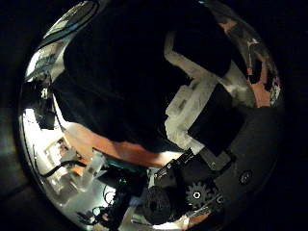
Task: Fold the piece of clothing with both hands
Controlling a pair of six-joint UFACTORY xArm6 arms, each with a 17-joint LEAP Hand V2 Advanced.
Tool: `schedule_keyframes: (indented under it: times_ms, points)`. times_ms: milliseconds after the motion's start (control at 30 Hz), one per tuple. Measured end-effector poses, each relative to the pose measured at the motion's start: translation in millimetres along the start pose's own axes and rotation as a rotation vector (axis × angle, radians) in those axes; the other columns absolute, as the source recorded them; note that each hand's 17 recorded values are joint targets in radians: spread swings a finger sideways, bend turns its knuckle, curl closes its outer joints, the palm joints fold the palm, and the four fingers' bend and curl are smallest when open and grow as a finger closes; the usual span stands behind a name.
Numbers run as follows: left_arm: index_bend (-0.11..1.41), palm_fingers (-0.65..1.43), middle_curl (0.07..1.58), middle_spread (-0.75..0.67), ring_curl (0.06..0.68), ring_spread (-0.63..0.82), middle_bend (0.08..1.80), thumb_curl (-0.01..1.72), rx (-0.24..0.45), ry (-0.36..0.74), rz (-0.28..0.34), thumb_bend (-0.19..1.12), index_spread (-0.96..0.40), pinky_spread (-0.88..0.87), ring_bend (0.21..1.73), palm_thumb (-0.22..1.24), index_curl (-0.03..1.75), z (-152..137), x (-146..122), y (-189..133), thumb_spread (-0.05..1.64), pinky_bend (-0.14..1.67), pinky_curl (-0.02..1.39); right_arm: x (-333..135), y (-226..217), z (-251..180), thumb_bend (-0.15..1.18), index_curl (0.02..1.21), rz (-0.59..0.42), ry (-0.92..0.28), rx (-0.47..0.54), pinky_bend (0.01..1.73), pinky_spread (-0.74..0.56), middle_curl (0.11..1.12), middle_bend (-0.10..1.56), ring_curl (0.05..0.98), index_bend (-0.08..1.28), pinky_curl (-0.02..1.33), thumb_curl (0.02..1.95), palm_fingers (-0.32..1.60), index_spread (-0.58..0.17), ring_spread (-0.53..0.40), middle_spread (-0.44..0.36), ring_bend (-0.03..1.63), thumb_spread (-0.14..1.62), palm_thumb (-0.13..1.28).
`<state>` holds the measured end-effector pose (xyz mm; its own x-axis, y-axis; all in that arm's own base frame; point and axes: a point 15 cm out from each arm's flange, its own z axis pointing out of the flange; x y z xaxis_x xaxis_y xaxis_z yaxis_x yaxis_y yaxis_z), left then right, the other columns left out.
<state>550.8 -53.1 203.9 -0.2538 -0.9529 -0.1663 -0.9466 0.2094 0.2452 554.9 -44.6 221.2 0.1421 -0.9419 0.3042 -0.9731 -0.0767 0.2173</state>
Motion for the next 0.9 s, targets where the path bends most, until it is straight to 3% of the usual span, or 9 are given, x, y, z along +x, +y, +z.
schedule_keyframes:
  times_ms: [100,233,267,333,400,500,733,900]
  points:
    - [0.33,1.09,0.79,-0.5,0.526,-0.42,1.02,1.11,0.018,0.001,-0.019,0.93,-0.72,-0.63,1.31,0.28,1.02,5,-3,-8,1.57,1.04,0.72,6,-19,0,-0.01,1.1,0.04,-0.015,0.073,1.21,-0.3,0.89,1.04,0.727,0.6,0.76,0.36,1.03,-0.44,-0.237,-0.201,1.29,1.39,0.72]
    - [0.2,0.92,0.79,-0.5,0.535,-0.43,0.96,1.07,0.006,0.006,-0.038,0.85,-0.68,-0.63,1.31,0.24,1.0,10,-7,-7,1.51,1.02,0.73,15,-28,1,-0.02,0.98,0.086,-0.046,0.109,1.26,-0.41,0.83,0.87,0.717,0.16,0.73,0.33,0.69,-0.453,-0.264,-0.235,1.36,1.38,0.67]
    - [0.18,0.83,0.78,-0.5,0.534,-0.44,0.91,1.06,0.005,0.007,-0.04,0.83,-0.67,-0.64,1.3,0.23,0.99,10,-8,-7,1.49,1.03,0.73,15,-28,1,-0.03,0.92,0.091,-0.054,0.111,1.3,-0.43,0.8,0.77,0.705,0.07,0.73,0.32,0.45,-0.448,-0.282,-0.235,1.34,1.36,0.64]
    - [0.13,0.7,0.78,-0.49,0.538,-0.44,0.86,1.02,0.006,0.013,-0.054,0.78,-0.62,-0.64,1.31,0.2,0.97,10,-15,-5,1.45,1.04,0.74,21,-26,-8,-0.04,0.82,0.102,-0.071,0.129,1.28,-0.41,0.76,0.69,0.677,0.09,0.72,0.31,0.28,-0.455,-0.292,-0.23,1.29,1.33,0.59]
    - [0.13,0.56,0.76,-0.46,0.539,-0.44,0.75,0.96,0.008,0.016,-0.065,0.72,-0.57,-0.64,1.32,0.17,0.95,8,-19,-4,1.42,1.07,0.76,31,-22,-15,-0.04,0.76,0.124,-0.085,0.141,1.16,-0.28,0.71,0.63,0.634,0.16,0.69,0.3,0.08,-0.457,-0.256,-0.204,1.18,1.3,0.54]
    - [0.14,0.33,0.71,-0.36,0.531,-0.42,0.56,0.81,0.013,0.018,-0.09,0.59,-0.46,-0.62,1.3,0.04,0.91,6,-30,-2,1.38,1.1,0.78,56,-11,-34,-0.04,0.68,0.166,-0.104,0.173,1.09,-0.14,0.65,0.55,0.556,0.18,0.64,0.29,0.07,-0.456,-0.222,-0.179,1.09,1.26,0.47]
    - [0.18,0.3,0.65,-0.21,0.507,-0.37,0.42,0.6,0.056,0.04,-0.121,0.49,-0.29,-0.58,1.27,0.03,0.83,-18,-57,16,1.38,1.07,0.78,106,26,-74,-0.03,0.59,0.187,-0.163,0.25,0.95,0.07,0.58,0.52,0.487,0.22,0.56,0.28,0.19,-0.474,-0.202,-0.183,1.02,1.22,0.38]
    - [0.2,0.27,0.63,-0.12,0.488,-0.33,0.36,0.51,0.023,0.079,-0.082,0.44,-0.23,-0.54,1.2,0.05,0.79,-9,-41,41,1.39,1.02,0.79,127,80,-28,-0.02,0.55,0.179,-0.22,0.094,0.82,0.13,0.55,0.52,0.46,0.21,0.51,0.27,0.19,-0.46,-0.208,-0.197,0.98,1.21,0.35]
